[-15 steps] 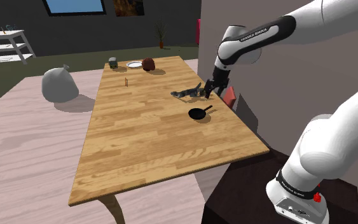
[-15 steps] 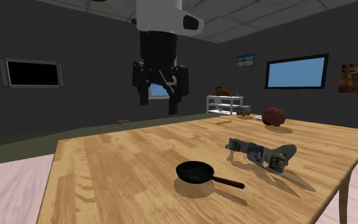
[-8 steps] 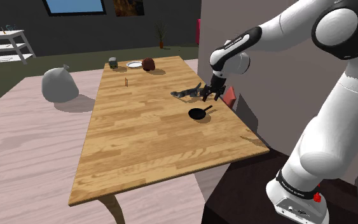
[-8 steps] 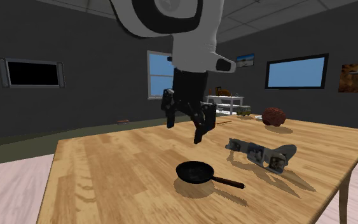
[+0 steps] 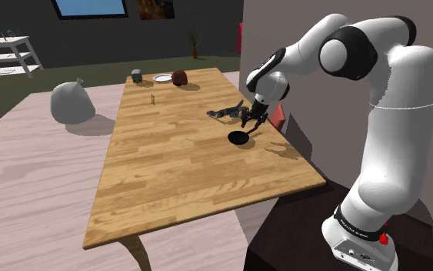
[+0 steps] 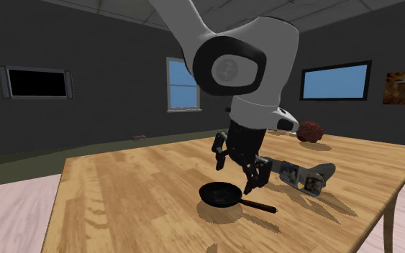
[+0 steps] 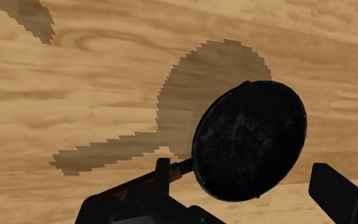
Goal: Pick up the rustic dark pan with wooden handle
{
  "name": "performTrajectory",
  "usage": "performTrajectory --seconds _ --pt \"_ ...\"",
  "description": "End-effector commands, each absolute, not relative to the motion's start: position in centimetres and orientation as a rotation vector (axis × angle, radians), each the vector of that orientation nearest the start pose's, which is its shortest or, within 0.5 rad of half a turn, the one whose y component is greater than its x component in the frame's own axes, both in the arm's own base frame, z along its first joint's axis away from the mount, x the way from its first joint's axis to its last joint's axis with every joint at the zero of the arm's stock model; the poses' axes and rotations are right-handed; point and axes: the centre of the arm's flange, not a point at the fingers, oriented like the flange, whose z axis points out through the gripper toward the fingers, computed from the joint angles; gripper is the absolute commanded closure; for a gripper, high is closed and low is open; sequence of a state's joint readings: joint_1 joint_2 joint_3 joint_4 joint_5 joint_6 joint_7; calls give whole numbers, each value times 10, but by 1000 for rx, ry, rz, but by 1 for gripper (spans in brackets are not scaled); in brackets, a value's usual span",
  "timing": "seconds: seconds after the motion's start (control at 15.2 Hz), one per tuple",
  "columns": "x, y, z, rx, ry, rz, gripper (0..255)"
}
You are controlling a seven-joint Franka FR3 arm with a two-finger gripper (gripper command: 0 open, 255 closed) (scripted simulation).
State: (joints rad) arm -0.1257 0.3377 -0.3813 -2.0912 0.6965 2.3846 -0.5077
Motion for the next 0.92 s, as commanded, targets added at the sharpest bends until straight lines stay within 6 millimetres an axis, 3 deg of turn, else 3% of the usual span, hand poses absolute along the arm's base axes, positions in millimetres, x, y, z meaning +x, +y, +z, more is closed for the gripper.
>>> performTrajectory --seconds 0.0,0.59,0.66,0.86 --pt "520 -287 256 -2718 720 -257 0" --pt "520 -287 216 -2718 720 -257 0" --pt "520 -288 217 -2718 720 -257 255" --pt "520 -288 216 -2718 720 -257 255"
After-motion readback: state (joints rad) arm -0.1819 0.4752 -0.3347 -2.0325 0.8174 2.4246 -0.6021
